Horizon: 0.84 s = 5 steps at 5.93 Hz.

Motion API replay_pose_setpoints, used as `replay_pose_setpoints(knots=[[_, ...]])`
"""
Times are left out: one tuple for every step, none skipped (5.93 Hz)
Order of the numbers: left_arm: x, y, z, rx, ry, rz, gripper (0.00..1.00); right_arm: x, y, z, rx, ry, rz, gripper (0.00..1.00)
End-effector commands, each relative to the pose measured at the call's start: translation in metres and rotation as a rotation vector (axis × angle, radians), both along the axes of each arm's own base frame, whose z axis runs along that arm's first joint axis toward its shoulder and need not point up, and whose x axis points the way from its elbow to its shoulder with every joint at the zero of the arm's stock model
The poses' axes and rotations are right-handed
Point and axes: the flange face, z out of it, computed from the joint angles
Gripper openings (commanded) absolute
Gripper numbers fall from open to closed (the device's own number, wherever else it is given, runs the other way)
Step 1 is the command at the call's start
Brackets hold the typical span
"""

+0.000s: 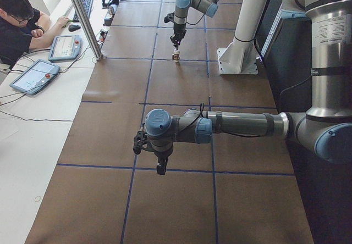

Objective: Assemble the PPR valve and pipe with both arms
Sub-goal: 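Lower the pipe fitting into the valve fitting's white socket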

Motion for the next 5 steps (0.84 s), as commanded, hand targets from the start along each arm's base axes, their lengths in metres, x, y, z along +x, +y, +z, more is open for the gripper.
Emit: replay_pose_setpoints(knots=[[0.0,0.0,-0.0004,0.001,0.0,0.0,1.0,-0.0007,-0.0005,0.0046,-0.003,0.006,0.002,0.0],[0.0,0.0,0.0003,-0.001,0.0,0.0,1.0,-0.0025,0.0018,0.0057,-0.002,0.008,0.001,0.0],[0.0007,0.0,0.0003,-0.001,0.0,0.002,1.0,-0.0025,0.0018,0.0047,-0.002,0.007,0.0,0.0],[0.0007,0.0,0.0003,-0.001,0.0,0.002,1.0,-0.0037,0.0036,0.0047,-0.003,0.007,-0.001,0.0],[0.0,0.0001,0.0011,-0.002,0.0,0.0,1.0,-0.0049,0.0052,0.0047,-0.002,0.007,-0.003,0.0]])
